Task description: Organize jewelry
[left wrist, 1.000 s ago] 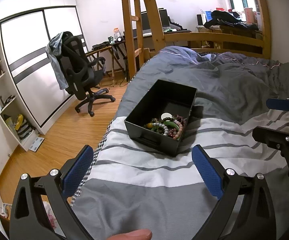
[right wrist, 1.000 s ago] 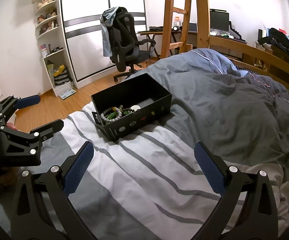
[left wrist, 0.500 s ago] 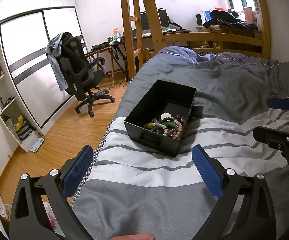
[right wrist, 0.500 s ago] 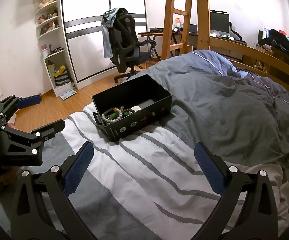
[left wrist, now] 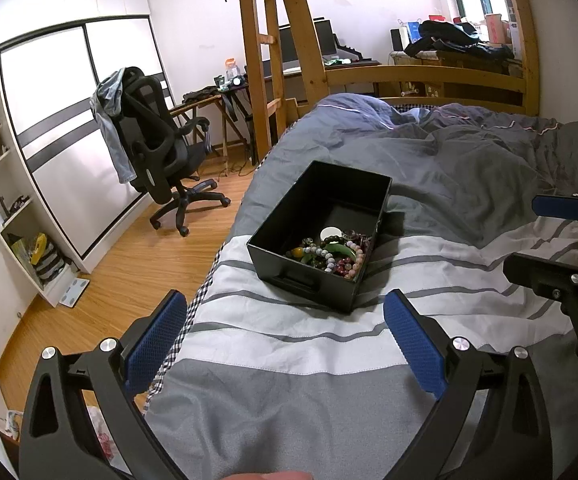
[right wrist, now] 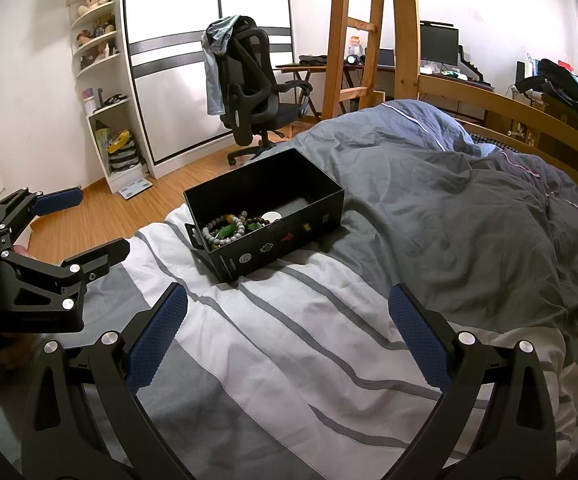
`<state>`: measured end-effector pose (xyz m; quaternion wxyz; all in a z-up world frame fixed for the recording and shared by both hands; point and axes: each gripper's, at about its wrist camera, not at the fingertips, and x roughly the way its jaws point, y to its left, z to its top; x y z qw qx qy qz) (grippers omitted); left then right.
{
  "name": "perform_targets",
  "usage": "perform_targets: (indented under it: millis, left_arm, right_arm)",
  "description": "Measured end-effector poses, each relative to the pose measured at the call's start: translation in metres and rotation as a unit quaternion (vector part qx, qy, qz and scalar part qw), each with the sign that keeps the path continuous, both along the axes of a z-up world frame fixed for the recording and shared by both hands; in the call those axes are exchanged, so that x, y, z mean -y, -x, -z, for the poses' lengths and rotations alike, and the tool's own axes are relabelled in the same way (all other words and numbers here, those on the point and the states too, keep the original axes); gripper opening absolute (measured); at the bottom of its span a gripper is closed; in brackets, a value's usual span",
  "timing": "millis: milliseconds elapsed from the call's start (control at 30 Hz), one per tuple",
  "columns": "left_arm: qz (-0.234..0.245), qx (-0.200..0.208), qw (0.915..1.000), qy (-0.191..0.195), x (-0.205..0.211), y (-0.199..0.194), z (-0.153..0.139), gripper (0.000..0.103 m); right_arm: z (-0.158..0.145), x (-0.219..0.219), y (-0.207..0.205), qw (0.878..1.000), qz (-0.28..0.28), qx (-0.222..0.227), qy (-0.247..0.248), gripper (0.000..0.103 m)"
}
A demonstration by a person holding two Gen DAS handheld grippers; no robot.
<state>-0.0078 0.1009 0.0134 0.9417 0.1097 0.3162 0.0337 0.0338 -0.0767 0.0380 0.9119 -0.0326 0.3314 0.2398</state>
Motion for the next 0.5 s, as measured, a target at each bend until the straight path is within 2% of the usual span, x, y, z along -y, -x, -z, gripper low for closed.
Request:
perform_targets:
  millis: [500]
  left_arm:
    - [0.003, 0.002, 1.0, -0.004, 0.0011, 0.0006, -0.0012, 0.097]
  right_arm:
    - [0.0005, 0.0002, 0.0, 1.0, 0.0, 0.0, -0.001, 0.099]
